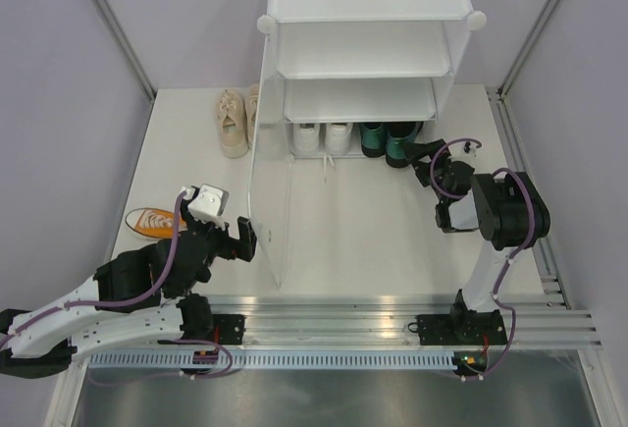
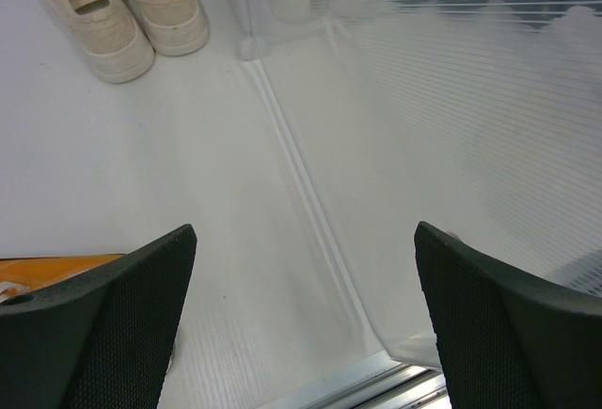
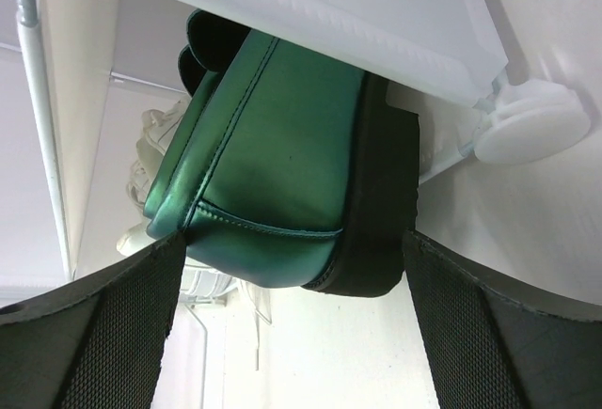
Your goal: Place and organize the shoes in the shoe cabinet
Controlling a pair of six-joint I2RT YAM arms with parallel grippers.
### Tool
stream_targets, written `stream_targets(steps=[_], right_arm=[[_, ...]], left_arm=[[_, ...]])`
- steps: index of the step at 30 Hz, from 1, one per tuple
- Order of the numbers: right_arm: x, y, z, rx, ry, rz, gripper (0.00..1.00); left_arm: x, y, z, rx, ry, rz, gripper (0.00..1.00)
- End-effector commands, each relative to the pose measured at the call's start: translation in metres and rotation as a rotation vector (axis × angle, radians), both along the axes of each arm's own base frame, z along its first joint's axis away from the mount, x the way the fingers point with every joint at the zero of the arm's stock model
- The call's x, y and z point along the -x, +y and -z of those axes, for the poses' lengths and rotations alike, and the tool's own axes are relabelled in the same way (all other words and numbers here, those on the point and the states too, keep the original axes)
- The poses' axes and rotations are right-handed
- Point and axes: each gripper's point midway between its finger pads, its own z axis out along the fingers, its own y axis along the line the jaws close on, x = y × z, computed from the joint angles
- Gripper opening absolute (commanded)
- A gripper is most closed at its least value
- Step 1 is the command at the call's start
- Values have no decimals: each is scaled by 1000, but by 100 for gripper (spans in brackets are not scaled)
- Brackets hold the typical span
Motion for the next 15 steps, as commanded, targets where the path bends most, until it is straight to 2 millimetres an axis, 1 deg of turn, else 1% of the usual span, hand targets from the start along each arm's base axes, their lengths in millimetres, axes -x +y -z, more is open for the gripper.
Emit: stream_targets(steps=[1, 3, 6, 10, 15], right_arm=[[-16, -4, -6, -25, -21, 27, 98], [-13, -9, 2, 4, 27, 43, 98], [-2, -15, 13, 45, 70, 65, 98], [7, -13, 23, 49, 107, 53, 98], [11, -10, 32, 17, 131, 44, 98]], left_arm=[[-2, -1, 0, -22, -14, 5, 100], [-3, -1, -1, -20, -15, 3, 100], [-2, -1, 0, -24, -14, 5, 100], [-2, -2, 0, -24, -13, 8, 100], [-2, -2, 1, -25, -13, 8, 100]])
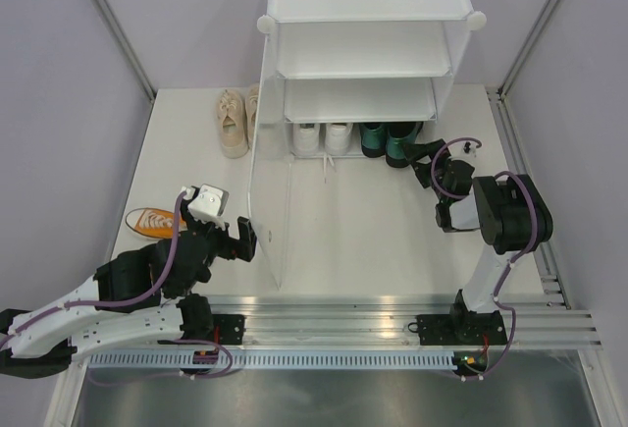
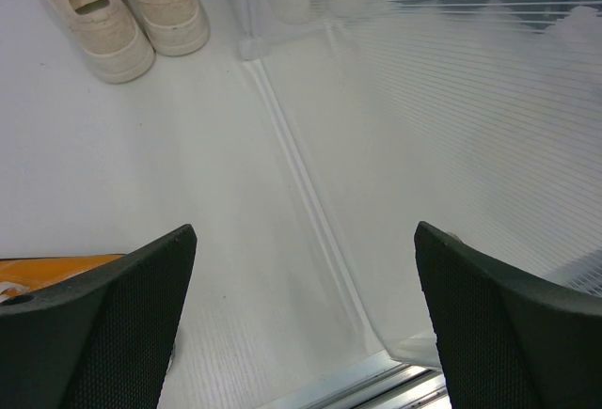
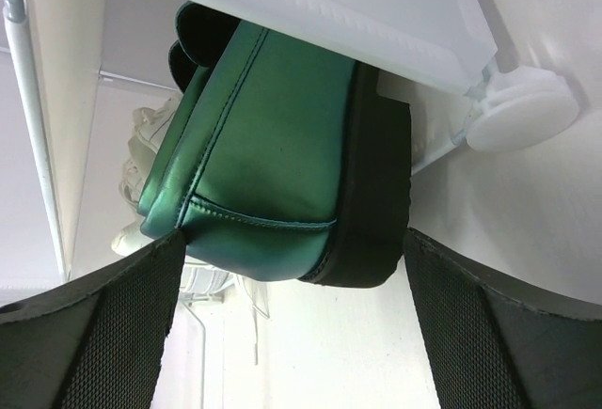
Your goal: Place and organize the shoes in the shoe cabinet
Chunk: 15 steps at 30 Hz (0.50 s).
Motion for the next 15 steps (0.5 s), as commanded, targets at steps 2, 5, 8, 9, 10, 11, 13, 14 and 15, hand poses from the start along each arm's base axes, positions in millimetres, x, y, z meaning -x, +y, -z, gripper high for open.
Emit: stream_targets(steps=[2, 5, 8, 9, 10, 11, 13, 14, 15], right_arm=[[11, -9, 32, 15, 108, 40, 98], [17, -12, 40, 30, 131, 53, 98], [21, -16, 44, 31, 138, 79, 98], [20, -15, 40, 20, 107, 80, 98], [18, -14, 38, 2, 88, 78, 98], [16, -11, 33, -26, 67, 68, 98], [6, -9, 28, -52, 17, 60, 98], [3, -6, 24, -75, -3, 49, 98], [-3, -5, 17, -88, -52, 42, 98]], left_arm=[[-2, -2, 1, -26, -13, 6, 100], [-2, -2, 1, -25, -13, 8, 100], [-3, -2, 1, -28, -13, 7, 100], [-3, -2, 1, -28, -13, 7, 100], [-3, -2, 1, -28, -13, 7, 100], [-3, -2, 0, -26, -14, 7, 100], [-3, -2, 1, -28, -14, 5, 100], [-3, -2, 1, -28, -14, 5, 100], [-3, -2, 1, -28, -14, 5, 100]])
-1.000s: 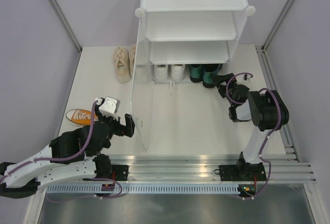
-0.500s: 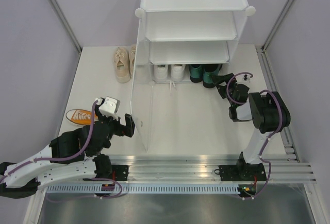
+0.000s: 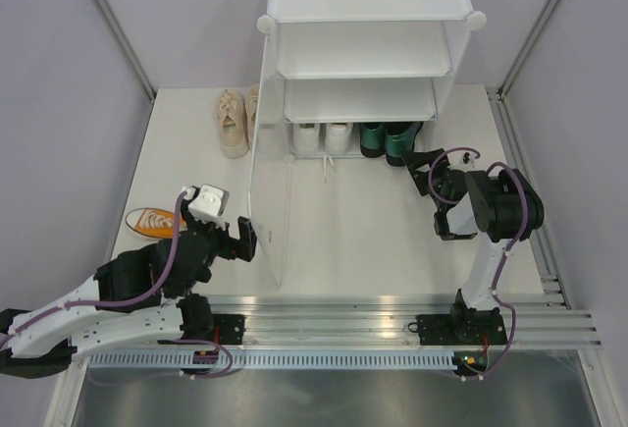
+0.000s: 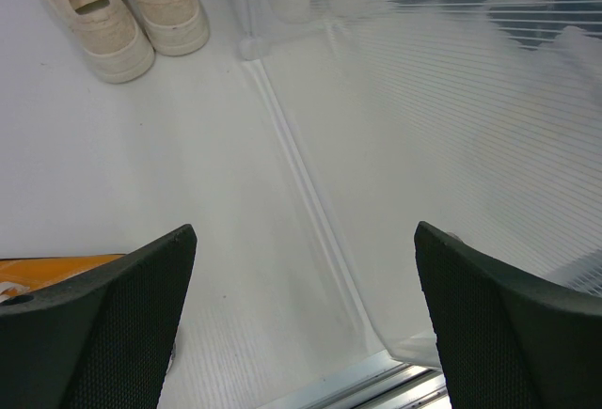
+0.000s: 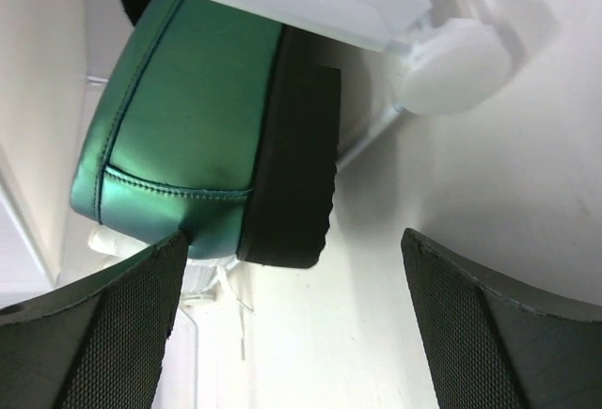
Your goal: Place and organize the shoes in the shoe cabinet
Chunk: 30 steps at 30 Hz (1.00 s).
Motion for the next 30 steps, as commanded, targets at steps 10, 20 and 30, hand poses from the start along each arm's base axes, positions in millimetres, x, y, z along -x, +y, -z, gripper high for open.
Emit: stream_targets(steps=[10, 20, 30], right_arm=[[-33, 2, -49, -91, -231, 5, 98], [-48, 6, -78, -132, -322, -25, 61], [-44, -3, -69, 28, -206, -24, 3]], left_arm=[[-4, -4, 3, -40, -9, 6, 100], [-4, -4, 3, -44, -8, 6, 100], [-4, -4, 3, -41, -7, 7, 100]])
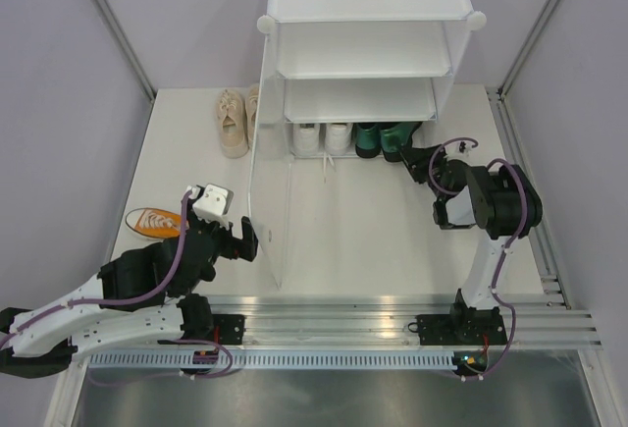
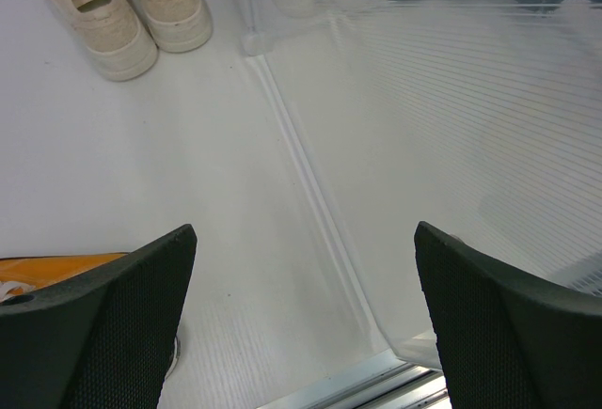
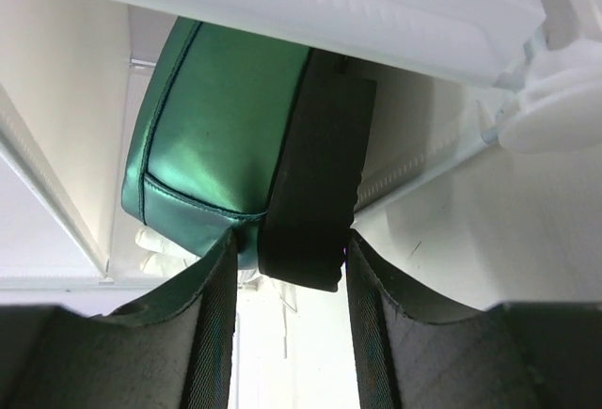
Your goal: Place and organize the shoes in the shoe cabinet
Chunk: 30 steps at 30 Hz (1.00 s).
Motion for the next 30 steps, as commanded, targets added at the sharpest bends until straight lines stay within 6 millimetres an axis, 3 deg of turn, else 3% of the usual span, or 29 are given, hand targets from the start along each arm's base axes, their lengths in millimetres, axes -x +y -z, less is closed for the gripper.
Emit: stream_targets(steps=[1, 9, 11, 13, 20, 30], right_arm=[[-19, -22, -47, 153, -130, 84, 1], [-18, -37, -39, 445, 58, 48, 1], [-16, -38, -32, 472, 105, 32, 1], [-15, -54, -25, 504, 137, 54, 1], [-3, -65, 0, 603, 229, 35, 1], [-3, -81, -5, 716, 240, 68, 1]], left_arm=[[-2, -2, -1, -14, -12, 9, 100], [-2, -2, -1, -14, -12, 7, 100], [-2, -2, -1, -11, -13, 5, 100], [-3, -1, -1, -14, -12, 4, 100], [-3, -1, -1, -15, -11, 4, 100], [-3, -3, 0, -19, -9, 6, 100]])
